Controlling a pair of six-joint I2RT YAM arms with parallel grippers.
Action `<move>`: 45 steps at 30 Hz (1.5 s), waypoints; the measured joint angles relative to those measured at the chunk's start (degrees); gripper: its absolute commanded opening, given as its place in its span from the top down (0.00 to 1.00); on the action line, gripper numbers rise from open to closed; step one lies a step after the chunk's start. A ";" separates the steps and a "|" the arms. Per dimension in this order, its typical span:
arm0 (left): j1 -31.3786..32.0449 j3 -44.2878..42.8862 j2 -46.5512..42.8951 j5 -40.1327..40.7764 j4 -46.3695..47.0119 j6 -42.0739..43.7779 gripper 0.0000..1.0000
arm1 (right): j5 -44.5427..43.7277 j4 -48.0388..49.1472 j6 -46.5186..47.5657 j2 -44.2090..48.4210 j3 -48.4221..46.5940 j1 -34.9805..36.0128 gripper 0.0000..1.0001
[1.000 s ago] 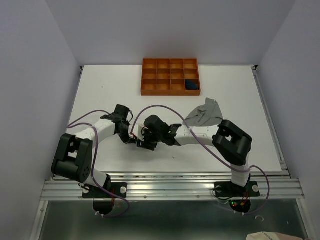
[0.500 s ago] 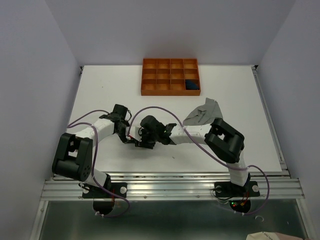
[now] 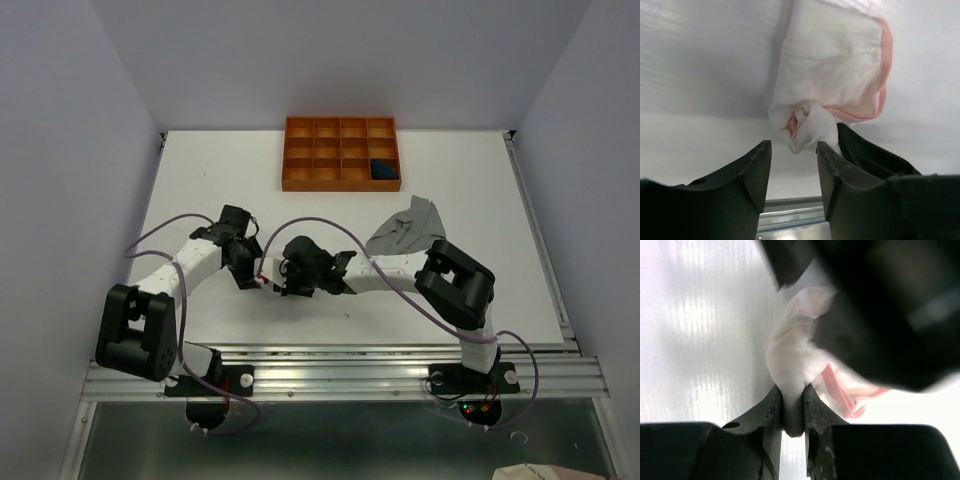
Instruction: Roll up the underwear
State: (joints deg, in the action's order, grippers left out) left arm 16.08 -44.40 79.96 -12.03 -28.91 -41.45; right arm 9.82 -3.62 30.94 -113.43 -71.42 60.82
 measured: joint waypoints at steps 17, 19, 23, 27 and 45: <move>-0.81 -6.62 1.53 10.95 -0.17 0.66 0.74 | 10.62 -11.08 -10.88 0.92 -3.30 0.02 0.96; -0.81 -6.01 2.80 9.75 1.18 1.01 0.74 | 11.04 -11.63 -11.58 0.87 -3.58 0.02 0.97; -0.81 -3.98 2.67 7.50 2.80 1.57 0.74 | 11.50 -12.50 -13.11 0.13 -4.50 0.02 0.96; -0.76 -1.75 2.54 3.85 4.96 2.36 0.74 | 11.93 -12.59 -14.19 -0.83 -5.38 0.02 0.96; 0.42 -1.73 8.76 0.00 7.93 3.78 0.82 | 18.51 -15.96 -17.03 -4.57 -10.71 -0.76 0.99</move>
State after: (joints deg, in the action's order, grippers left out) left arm 16.49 -46.13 88.73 -12.03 -20.97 -37.67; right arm 28.34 -19.57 13.91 -117.99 -82.13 60.05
